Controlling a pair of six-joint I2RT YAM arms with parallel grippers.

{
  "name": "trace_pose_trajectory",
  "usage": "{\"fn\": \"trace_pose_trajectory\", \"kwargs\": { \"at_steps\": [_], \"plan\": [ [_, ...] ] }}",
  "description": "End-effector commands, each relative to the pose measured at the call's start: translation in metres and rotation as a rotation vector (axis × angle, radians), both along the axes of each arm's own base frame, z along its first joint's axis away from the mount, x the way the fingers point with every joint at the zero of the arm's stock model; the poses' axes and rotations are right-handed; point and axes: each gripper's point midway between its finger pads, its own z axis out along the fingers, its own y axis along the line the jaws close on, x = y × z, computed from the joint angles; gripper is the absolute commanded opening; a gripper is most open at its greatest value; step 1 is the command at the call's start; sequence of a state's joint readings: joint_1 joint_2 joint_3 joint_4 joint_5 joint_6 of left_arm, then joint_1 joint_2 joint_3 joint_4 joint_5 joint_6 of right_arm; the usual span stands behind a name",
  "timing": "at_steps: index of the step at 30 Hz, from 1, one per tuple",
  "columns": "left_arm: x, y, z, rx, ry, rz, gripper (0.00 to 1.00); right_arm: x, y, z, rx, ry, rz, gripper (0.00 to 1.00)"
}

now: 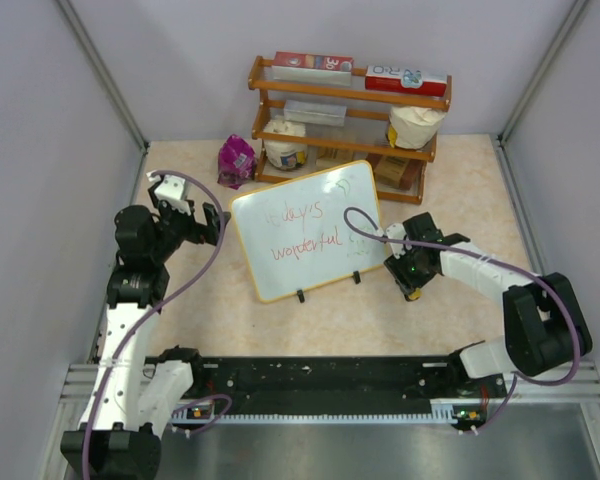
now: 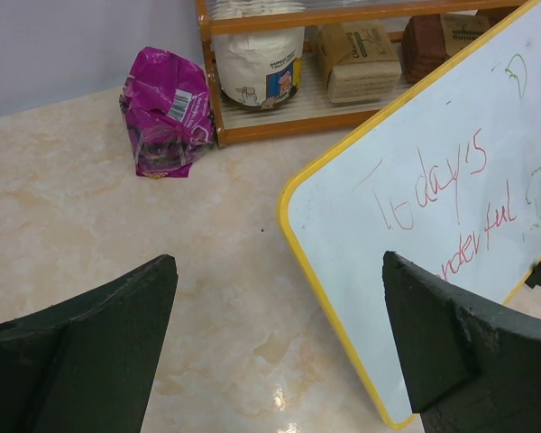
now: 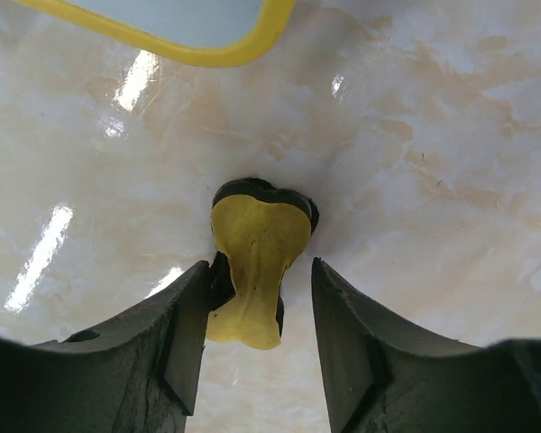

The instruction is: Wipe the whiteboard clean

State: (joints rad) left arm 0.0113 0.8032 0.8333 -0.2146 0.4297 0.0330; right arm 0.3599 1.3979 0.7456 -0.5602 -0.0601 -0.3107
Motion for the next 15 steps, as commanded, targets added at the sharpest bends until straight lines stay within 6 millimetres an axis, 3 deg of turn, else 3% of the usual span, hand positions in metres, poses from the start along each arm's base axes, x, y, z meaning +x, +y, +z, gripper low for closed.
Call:
{"fn": "trace_pose_trajectory", "kwargs": {
  "at_steps": [1, 5, 10, 15],
  "plan": [
    [0.005, 0.0, 0.007, 0.012, -0.055, -0.004, 0.99, 0.005, 0.003, -0.002, -0.004, -0.019, 0.006, 0.47],
    [0.005, 0.001, 0.007, 0.016, -0.061, 0.0, 0.99, 0.003, 0.003, -0.004, -0.006, -0.008, 0.007, 0.43],
    [0.009, 0.003, 0.006, 0.026, -0.072, 0.013, 0.99, 0.007, 0.004, 0.0, -0.007, -0.015, 0.004, 0.26],
    [0.016, 0.007, 0.001, 0.037, -0.054, 0.019, 0.99, 0.017, 0.011, 0.03, 0.045, -0.098, -0.008, 0.11]
  ]
}}
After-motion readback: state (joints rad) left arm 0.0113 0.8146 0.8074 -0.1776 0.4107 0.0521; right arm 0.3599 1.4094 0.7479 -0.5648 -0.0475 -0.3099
